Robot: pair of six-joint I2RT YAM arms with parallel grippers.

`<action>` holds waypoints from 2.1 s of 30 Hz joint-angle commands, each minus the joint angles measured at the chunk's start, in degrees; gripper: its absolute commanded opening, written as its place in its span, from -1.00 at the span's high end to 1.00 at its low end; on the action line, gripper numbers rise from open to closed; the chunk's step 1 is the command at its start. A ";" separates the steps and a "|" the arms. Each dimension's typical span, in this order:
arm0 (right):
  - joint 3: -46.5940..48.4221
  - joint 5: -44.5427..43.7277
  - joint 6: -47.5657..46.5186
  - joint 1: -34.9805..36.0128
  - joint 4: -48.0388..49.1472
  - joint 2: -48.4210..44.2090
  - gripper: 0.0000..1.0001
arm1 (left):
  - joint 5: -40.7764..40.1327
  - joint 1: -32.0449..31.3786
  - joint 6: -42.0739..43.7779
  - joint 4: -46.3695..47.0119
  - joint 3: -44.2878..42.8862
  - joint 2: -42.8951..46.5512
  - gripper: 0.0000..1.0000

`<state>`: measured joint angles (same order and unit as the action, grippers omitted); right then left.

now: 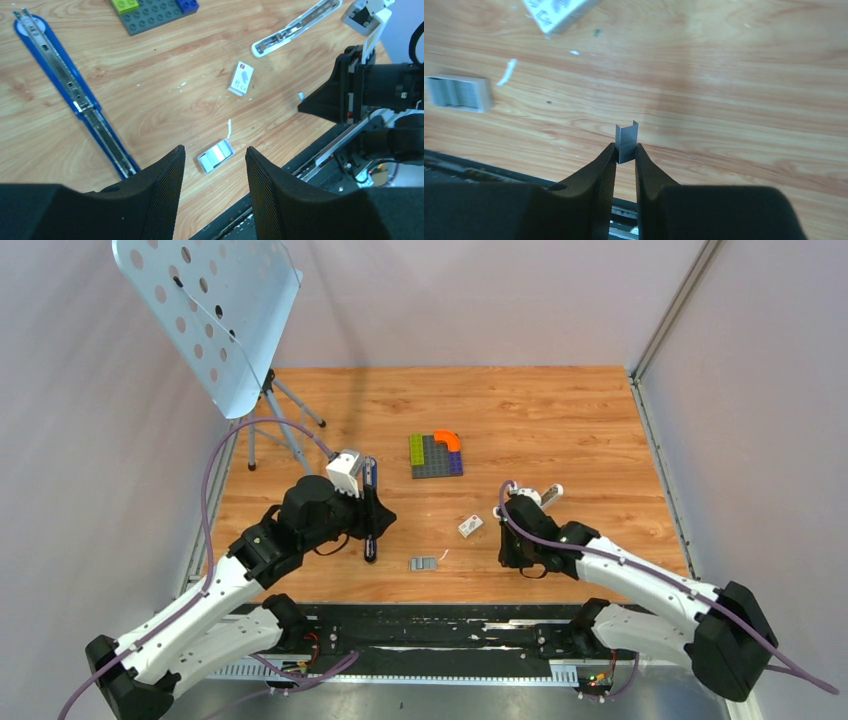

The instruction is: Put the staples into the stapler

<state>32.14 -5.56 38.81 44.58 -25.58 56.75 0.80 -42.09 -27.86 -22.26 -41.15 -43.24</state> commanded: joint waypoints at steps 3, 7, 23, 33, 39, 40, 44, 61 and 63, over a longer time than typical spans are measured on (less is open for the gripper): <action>4.40 -5.65 -0.62 -0.78 -9.40 8.50 0.57 | -3.93 0.34 4.99 -5.63 -1.13 2.16 -0.03; 6.01 -5.47 1.11 -0.75 -9.02 13.71 0.57 | -4.93 0.34 6.30 -6.86 -0.66 2.95 -0.03; 9.71 -3.01 1.69 -0.63 -7.39 19.93 0.42 | -4.26 0.34 6.38 -7.95 -0.28 4.29 -0.03; 11.91 -3.70 0.60 -0.89 -10.39 19.57 0.33 | -4.40 0.29 6.97 -10.50 -1.54 5.54 -0.04; 11.41 -4.99 2.09 -0.86 -10.84 21.30 0.35 | -4.33 0.34 8.75 -12.18 -2.25 7.38 -0.05; 11.26 -5.17 2.22 -0.84 -10.88 21.22 0.34 | -4.66 0.33 9.04 -12.58 -2.34 7.71 -0.05; 10.73 -5.46 2.46 -0.89 -10.48 21.16 0.34 | -5.02 0.29 9.27 -12.68 -1.91 8.65 -0.05; 8.87 -4.07 1.46 -0.89 -7.19 23.74 0.43 | -5.71 0.33 9.25 -12.51 -1.22 9.00 -0.05; 8.86 -3.93 1.15 -0.96 -7.03 24.03 0.46 | -5.76 0.34 9.23 -12.51 -1.22 8.98 -0.05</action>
<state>42.02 -9.45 40.45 44.58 -32.56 79.88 -4.32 -42.06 -19.46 -34.02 -41.82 -34.61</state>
